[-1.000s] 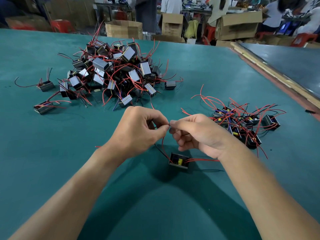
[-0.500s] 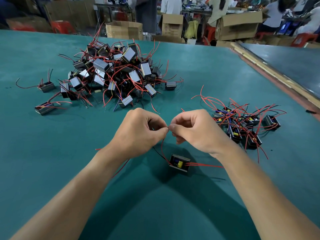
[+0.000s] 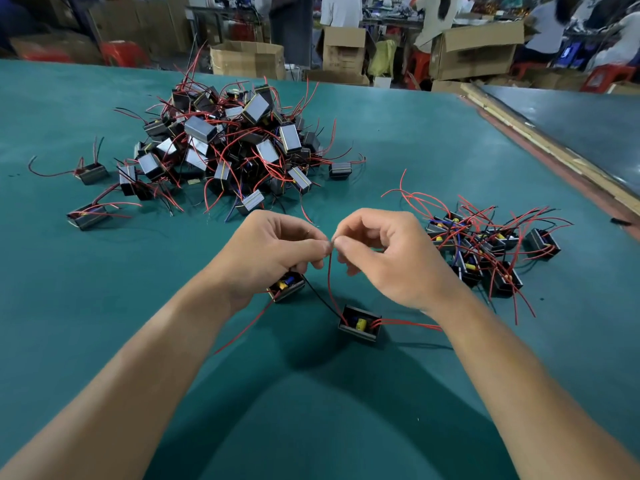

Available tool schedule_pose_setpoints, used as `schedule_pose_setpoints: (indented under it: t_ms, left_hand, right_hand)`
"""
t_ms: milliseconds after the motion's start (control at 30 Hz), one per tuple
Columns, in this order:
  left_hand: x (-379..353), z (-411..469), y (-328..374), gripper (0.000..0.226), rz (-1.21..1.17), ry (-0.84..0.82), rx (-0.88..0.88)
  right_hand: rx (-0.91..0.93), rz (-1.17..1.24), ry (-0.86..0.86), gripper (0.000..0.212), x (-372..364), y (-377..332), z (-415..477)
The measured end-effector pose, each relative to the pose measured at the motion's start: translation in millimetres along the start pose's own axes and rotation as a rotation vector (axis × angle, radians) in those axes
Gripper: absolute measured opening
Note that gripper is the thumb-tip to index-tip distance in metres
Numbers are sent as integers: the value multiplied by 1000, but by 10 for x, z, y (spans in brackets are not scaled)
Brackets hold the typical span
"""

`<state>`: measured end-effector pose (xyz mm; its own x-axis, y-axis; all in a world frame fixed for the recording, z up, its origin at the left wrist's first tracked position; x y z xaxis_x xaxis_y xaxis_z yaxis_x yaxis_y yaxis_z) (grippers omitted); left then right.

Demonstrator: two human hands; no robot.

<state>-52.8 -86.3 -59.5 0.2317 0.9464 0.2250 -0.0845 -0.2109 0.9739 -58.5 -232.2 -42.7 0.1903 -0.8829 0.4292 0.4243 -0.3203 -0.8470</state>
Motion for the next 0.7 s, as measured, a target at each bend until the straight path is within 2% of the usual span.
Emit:
schedule_pose_setpoints:
  t_ms: [133, 267, 367, 600, 700]
  left_hand:
    - [-43, -30, 72, 16, 44, -6, -102]
    - [-80, -38, 120, 15, 90, -23, -186]
    - [-61, -38, 138, 14, 111, -1, -217]
    - [-89, -50, 147, 12, 179, -2, -249]
    - [-88, -48, 131, 11, 198, -1, -239]
  right_hand:
    - [-307, 385, -99, 22, -33, 172, -28]
    - [-408, 485, -181, 9, -66, 221, -58]
    - [-469, 590, -188, 13, -78, 248, -69]
    - [-532, 549, -230, 11, -102, 320, -87]
    - [-479, 473, -218, 15, -83, 317, -74]
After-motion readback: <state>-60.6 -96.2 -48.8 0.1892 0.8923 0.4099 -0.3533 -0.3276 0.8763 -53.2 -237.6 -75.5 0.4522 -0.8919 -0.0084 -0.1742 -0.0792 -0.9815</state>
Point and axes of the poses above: each hand's wrist, its own z-axis towards the middle knuckle, its own x-axis out of the back of the hand, y = z × x, the point moved 7 cm from there along z, towards the middle knuckle, and after that the axes turned 1 degree about -y, right-handed, at the moved point
